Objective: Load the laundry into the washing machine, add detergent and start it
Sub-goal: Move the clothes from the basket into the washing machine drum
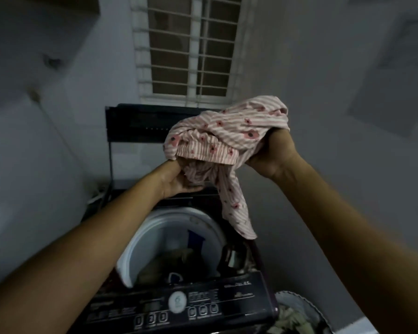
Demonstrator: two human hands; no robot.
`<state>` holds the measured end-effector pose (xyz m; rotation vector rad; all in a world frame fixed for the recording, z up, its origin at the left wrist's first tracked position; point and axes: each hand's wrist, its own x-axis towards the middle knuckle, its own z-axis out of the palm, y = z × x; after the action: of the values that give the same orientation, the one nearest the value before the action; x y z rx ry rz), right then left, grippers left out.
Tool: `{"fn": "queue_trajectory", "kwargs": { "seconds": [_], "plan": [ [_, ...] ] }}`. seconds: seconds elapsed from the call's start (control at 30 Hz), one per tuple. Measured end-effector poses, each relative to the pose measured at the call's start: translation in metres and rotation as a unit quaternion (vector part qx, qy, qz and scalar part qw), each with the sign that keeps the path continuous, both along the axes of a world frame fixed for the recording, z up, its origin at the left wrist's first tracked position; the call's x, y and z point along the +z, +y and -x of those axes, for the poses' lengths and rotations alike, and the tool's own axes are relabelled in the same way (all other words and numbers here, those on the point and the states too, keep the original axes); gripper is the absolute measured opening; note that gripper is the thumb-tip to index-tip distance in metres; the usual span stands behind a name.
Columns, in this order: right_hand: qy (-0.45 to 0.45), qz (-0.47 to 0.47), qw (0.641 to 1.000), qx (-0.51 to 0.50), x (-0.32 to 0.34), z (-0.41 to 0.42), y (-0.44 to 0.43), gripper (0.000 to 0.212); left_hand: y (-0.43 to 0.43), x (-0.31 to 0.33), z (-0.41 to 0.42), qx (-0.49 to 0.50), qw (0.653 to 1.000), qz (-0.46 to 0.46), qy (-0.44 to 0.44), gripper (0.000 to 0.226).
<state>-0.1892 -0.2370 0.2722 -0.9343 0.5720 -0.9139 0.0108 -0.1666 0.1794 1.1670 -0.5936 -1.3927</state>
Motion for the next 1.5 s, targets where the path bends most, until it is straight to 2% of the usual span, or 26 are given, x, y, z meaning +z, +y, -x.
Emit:
{"fn": "queue_trajectory", "kwargs": {
  "seconds": [0.07,0.2,0.37,0.5,0.57,0.67,0.73,0.77,0.83,0.87,0.9,0.97,1.03,1.13,1.17,1.2,1.23,1.37,1.5],
  "plan": [
    [-0.011,-0.021,1.0,0.017,-0.01,-0.026,0.003,0.054,0.006,-0.012,-0.019,0.008,1.0,-0.002,-0.003,0.029],
    [-0.016,-0.093,0.994,0.049,-0.051,-0.08,0.002,0.056,0.012,-0.056,-0.054,0.011,0.998,-0.032,0.054,0.045],
    [0.048,-0.117,0.99,0.064,-0.121,-0.115,-0.013,0.057,0.016,-0.117,-0.069,0.003,0.99,-0.084,0.112,0.049],
    [0.162,-0.095,0.98,0.058,-0.191,-0.113,-0.03,0.049,0.02,-0.174,-0.089,0.021,0.984,-0.15,0.093,0.041],
    [0.248,-0.054,0.966,0.052,-0.224,-0.103,-0.032,0.034,0.023,-0.198,-0.098,0.019,0.978,-0.201,0.045,0.035],
    [0.377,0.015,0.925,0.054,-0.273,-0.088,-0.03,0.012,0.023,-0.236,-0.107,-0.011,0.959,-0.278,-0.048,0.033],
    [0.449,0.072,0.886,0.091,-0.306,-0.08,-0.029,0.017,0.022,-0.256,-0.104,-0.039,0.942,-0.323,-0.086,0.039],
    [0.5,0.118,0.849,0.122,-0.32,-0.077,-0.032,0.026,0.02,-0.265,-0.101,-0.06,0.931,-0.34,-0.116,0.042],
    [0.609,0.205,0.736,0.212,-0.338,-0.076,-0.033,0.058,0.018,-0.288,-0.098,-0.121,0.904,-0.363,-0.189,0.043],
    [0.647,0.228,0.682,0.254,-0.348,-0.074,-0.033,0.066,0.018,-0.296,-0.096,-0.161,0.889,-0.365,-0.226,0.04],
    [0.668,0.244,0.642,0.287,-0.357,-0.074,-0.032,0.065,0.017,-0.307,-0.093,-0.206,0.874,-0.358,-0.254,0.039],
    [0.681,0.242,0.602,0.339,-0.382,-0.074,-0.03,0.05,0.015,-0.326,-0.089,-0.31,0.835,-0.341,-0.3,0.043],
    [0.693,0.231,0.56,0.39,-0.399,-0.073,-0.029,0.039,0.015,-0.333,-0.085,-0.389,0.783,-0.35,-0.336,0.037],
    [0.702,0.235,0.503,0.445,-0.427,-0.066,-0.031,0.036,0.019,-0.347,-0.087,-0.494,0.703,-0.361,-0.362,0.05],
    [0.701,0.239,0.496,0.454,-0.431,-0.065,-0.03,0.037,0.02,-0.351,-0.09,-0.512,0.687,-0.372,-0.357,0.055],
    [0.697,0.244,0.497,0.457,-0.435,-0.064,-0.031,0.038,0.02,-0.35,-0.091,-0.518,0.685,-0.373,-0.352,0.057],
    [0.694,0.246,0.504,0.452,-0.433,-0.065,-0.031,0.04,0.02,-0.348,-0.093,-0.51,0.691,-0.372,-0.353,0.055],
    [0.665,0.217,0.577,0.422,-0.398,-0.076,-0.028,0.041,0.01,-0.328,-0.095,-0.472,0.724,-0.298,-0.404,0.047],
    [0.667,0.222,0.607,0.371,-0.361,-0.082,-0.032,0.036,-0.004,-0.295,-0.09,-0.407,0.761,-0.284,-0.417,0.047]
  ]
}}
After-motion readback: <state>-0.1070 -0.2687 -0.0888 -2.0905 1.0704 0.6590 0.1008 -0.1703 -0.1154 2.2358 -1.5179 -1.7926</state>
